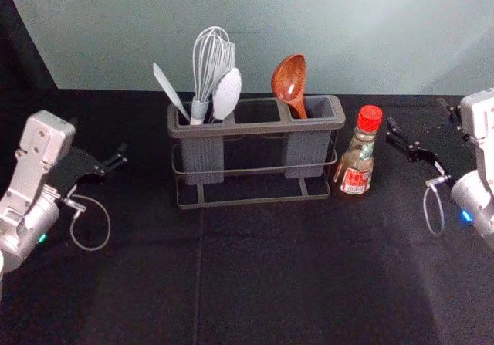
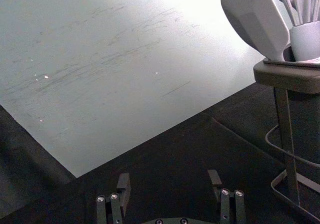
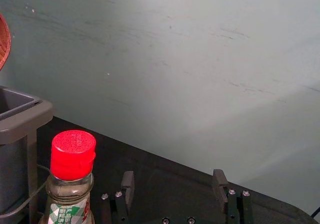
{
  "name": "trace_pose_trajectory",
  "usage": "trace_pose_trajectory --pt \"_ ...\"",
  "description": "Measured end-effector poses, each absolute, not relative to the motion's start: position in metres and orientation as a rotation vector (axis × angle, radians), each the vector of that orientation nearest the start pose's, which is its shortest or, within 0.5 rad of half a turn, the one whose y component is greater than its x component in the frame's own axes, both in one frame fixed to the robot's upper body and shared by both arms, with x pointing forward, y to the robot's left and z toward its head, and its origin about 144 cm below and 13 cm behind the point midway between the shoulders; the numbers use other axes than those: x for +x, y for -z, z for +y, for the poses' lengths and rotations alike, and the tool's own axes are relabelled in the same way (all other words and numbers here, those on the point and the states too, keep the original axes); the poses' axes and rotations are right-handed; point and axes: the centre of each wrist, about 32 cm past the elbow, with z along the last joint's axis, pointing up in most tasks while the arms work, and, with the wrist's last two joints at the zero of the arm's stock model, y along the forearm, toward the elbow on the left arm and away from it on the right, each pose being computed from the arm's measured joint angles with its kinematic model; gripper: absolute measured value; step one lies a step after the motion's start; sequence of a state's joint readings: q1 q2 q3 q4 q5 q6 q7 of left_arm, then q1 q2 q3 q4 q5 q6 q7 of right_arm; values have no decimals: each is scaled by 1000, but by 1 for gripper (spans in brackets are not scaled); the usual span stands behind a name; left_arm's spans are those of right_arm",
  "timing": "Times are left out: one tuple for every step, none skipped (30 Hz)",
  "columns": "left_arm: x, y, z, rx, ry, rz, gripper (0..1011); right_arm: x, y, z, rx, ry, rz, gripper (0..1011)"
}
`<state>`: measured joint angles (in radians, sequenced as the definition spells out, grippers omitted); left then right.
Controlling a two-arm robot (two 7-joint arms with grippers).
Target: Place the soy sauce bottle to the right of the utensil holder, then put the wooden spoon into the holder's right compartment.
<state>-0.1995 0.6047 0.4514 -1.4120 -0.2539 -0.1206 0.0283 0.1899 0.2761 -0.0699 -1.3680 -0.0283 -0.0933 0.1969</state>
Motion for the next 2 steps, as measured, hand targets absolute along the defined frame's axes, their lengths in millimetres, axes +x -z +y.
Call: trace_pose_trajectory --pt "489 -1140 310 304 -1248 -285 1011 512 -1153 -304 -212 1332 -272 1003" --pt "489 -1140 310 304 -1248 -285 1011 512 -1153 -304 -212 1332 -272 1002"
